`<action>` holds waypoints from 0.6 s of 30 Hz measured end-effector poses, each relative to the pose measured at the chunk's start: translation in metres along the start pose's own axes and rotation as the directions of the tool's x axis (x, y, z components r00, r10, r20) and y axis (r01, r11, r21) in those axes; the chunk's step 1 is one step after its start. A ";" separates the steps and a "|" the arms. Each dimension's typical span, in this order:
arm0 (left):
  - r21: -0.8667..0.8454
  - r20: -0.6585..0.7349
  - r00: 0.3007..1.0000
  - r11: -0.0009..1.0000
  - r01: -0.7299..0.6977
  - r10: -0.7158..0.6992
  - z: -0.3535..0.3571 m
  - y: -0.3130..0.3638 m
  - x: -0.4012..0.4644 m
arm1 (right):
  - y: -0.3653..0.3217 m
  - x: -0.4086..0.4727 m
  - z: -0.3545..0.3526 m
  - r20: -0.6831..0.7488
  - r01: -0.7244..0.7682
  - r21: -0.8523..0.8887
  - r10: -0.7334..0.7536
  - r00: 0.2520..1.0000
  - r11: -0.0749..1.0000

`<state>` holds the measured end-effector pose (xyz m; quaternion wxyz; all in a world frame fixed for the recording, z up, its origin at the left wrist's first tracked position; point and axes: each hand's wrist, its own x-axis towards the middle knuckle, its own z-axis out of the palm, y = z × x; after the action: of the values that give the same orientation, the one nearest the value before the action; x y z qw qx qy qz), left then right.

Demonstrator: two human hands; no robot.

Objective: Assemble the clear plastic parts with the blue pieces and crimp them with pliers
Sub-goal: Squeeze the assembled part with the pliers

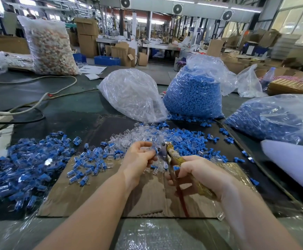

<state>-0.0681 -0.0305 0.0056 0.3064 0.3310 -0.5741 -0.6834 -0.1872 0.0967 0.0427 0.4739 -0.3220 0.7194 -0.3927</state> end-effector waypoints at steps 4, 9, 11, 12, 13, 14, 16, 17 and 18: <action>-0.134 -0.075 0.997 0.991 0.019 -0.029 0.002 -0.002 0.002 | -0.006 -0.004 0.010 -0.041 0.040 -0.171 -0.048 0.998 0.984; -0.164 -0.108 0.993 0.986 0.022 -0.041 0.003 -0.004 0.003 | -0.011 -0.005 0.019 -0.053 0.048 -0.300 -0.067 0.996 0.953; -0.137 -0.128 0.991 0.990 0.017 -0.035 0.003 -0.005 0.005 | -0.013 -0.006 0.021 -0.060 0.042 -0.324 -0.064 0.996 0.945; -0.118 -0.140 0.990 0.993 0.013 -0.029 0.003 -0.005 0.006 | -0.014 -0.006 0.022 -0.058 0.045 -0.331 -0.068 0.996 0.942; -0.098 -0.154 0.988 0.995 0.008 -0.023 0.004 -0.006 0.008 | -0.015 -0.006 0.023 -0.053 0.049 -0.336 -0.071 0.996 0.940; -0.076 -0.168 0.986 0.997 0.005 -0.017 0.004 -0.006 0.009 | -0.016 -0.006 0.024 -0.047 0.055 -0.338 -0.075 0.996 0.939; -0.045 -0.182 0.983 0.999 0.007 -0.015 0.004 -0.007 0.009 | -0.017 -0.007 0.026 -0.032 0.063 -0.341 -0.079 0.996 0.938; -0.037 -0.181 0.983 0.999 0.008 -0.015 0.004 -0.007 0.009 | -0.018 -0.007 0.027 -0.029 0.064 -0.348 -0.079 0.996 0.935; -0.029 -0.178 0.984 1.000 0.009 -0.014 0.003 -0.007 0.009 | -0.019 -0.007 0.028 -0.032 0.063 -0.355 -0.080 0.996 0.933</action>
<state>-0.0759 -0.0346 -0.0022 0.3572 0.3895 -0.5328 -0.6609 -0.1571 0.0866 0.0553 0.3770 -0.4188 0.7768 -0.2814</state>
